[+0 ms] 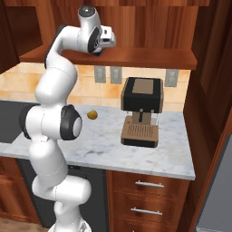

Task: Pick the yogurt and yogurt from the counter and place them in the cabinets closest to them.

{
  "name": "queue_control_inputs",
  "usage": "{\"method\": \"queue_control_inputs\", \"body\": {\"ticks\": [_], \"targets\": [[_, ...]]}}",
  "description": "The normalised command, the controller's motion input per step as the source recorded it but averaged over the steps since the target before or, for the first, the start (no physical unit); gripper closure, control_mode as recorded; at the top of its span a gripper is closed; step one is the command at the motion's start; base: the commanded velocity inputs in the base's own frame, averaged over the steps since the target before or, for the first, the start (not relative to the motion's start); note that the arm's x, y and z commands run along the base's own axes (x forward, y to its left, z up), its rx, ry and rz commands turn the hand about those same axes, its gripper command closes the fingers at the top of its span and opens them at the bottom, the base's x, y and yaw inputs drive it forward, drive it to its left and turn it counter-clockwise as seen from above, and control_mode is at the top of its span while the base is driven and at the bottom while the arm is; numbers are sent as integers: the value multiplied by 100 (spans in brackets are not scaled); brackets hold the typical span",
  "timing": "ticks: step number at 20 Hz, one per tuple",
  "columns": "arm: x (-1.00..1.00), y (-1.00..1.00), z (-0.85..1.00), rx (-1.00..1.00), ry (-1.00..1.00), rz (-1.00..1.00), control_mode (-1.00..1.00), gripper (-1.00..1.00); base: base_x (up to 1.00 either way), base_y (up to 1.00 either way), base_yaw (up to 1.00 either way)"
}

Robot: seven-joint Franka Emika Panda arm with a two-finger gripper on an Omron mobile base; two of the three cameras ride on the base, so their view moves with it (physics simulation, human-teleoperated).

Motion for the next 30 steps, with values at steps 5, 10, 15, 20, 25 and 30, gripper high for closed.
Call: {"method": "queue_control_inputs", "body": {"ticks": [5,10,15,20,25,30], "targets": [[43,0,-9,0,2,0,-100,100,0,0,0],[50,0,-4,0,4,0,-100,100,0,0,0],[52,1,0,0,5,0,-100,100,0,0,0],[46,1,0,0,5,0,-100,100,0,0,0],[38,3,0,0,4,0,-100,100,0,0,0],[17,5,0,0,1,0,-100,-100,0,0,0]]}}
